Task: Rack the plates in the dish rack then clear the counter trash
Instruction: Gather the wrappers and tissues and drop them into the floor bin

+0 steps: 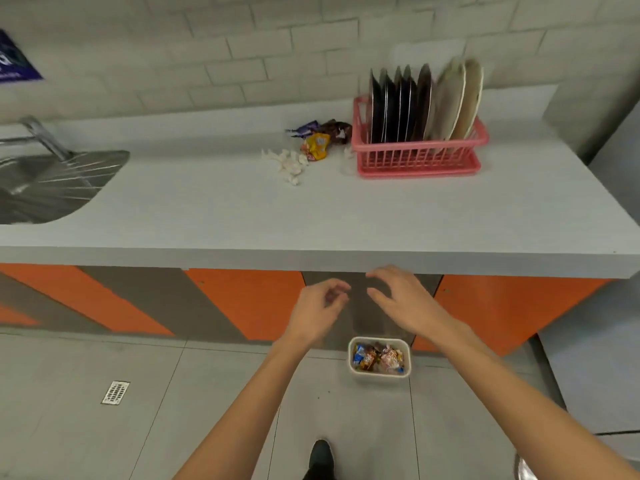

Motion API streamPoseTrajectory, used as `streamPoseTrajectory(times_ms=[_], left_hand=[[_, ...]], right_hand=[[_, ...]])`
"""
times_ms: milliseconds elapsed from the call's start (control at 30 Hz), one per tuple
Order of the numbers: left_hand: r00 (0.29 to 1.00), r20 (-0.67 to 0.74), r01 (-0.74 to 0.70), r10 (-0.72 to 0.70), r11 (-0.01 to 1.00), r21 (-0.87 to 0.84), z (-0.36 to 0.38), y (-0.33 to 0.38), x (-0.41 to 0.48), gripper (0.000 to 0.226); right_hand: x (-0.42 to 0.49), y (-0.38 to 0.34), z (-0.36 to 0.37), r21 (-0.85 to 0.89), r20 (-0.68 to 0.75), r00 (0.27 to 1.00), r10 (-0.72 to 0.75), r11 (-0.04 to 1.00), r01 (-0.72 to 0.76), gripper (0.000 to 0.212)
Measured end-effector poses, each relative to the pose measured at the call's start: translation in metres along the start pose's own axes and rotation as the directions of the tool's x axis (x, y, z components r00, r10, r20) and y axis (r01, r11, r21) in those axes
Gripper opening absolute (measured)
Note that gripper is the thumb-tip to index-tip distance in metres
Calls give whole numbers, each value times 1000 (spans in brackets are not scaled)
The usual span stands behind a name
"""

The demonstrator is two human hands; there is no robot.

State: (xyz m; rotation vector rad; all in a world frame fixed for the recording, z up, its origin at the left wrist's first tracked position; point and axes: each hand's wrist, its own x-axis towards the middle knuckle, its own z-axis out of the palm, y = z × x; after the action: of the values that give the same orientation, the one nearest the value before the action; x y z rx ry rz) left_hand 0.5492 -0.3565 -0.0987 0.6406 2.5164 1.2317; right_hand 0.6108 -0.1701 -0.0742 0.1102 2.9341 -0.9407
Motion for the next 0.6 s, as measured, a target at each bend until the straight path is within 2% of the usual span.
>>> streamPoseTrajectory(times_ms=[267, 467, 600], left_hand=[[998, -62, 12, -9, 998, 56, -46, -8, 56, 19], [997, -57, 52, -43, 986, 156, -88, -39, 132, 28], [996, -29, 85, -80, 964, 253, -119, -71, 194, 42]], right_hand=[[67, -19, -20, 41, 12, 1000, 5, 999, -6, 40], [141, -28, -12, 128, 94, 989, 110, 984, -122, 46], [208, -33, -6, 156, 153, 970, 189, 965, -213, 51]])
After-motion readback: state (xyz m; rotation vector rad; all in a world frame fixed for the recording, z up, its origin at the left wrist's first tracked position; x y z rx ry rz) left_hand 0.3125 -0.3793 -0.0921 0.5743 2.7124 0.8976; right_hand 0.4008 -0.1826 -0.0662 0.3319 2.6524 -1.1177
